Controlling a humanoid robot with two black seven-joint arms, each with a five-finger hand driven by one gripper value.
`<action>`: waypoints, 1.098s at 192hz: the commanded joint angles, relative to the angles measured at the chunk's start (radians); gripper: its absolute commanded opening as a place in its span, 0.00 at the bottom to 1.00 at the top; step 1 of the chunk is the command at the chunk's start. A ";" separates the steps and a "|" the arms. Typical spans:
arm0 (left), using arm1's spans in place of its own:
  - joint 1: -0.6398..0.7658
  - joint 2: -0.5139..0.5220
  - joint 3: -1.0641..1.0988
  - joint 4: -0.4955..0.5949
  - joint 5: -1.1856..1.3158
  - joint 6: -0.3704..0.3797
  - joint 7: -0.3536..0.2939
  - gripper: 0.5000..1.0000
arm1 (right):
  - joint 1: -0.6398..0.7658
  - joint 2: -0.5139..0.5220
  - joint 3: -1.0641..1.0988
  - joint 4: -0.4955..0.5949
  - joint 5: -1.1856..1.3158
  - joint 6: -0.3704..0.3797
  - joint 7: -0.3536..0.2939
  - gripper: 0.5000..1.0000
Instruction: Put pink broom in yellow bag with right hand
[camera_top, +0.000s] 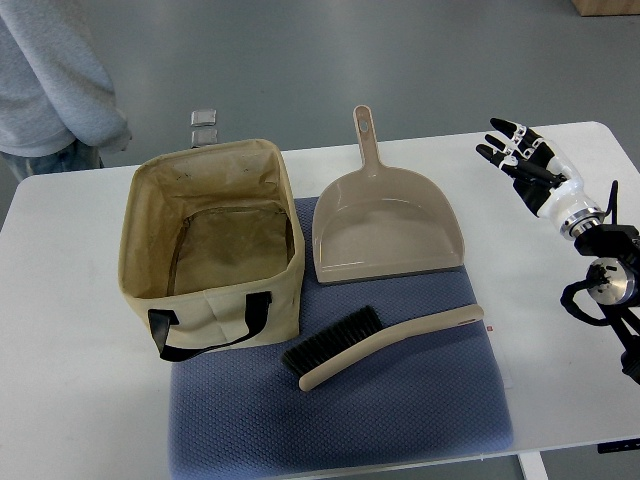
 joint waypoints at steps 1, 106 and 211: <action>0.000 0.000 0.000 0.001 -0.001 0.000 0.000 1.00 | 0.000 0.000 0.000 0.000 0.000 0.000 0.000 0.85; 0.000 0.000 0.003 0.007 0.000 0.000 0.000 1.00 | 0.012 0.002 0.000 0.000 0.000 0.000 0.000 0.85; 0.000 0.000 0.002 0.007 0.000 0.000 0.000 1.00 | 0.014 0.000 0.000 0.002 0.000 0.005 0.002 0.85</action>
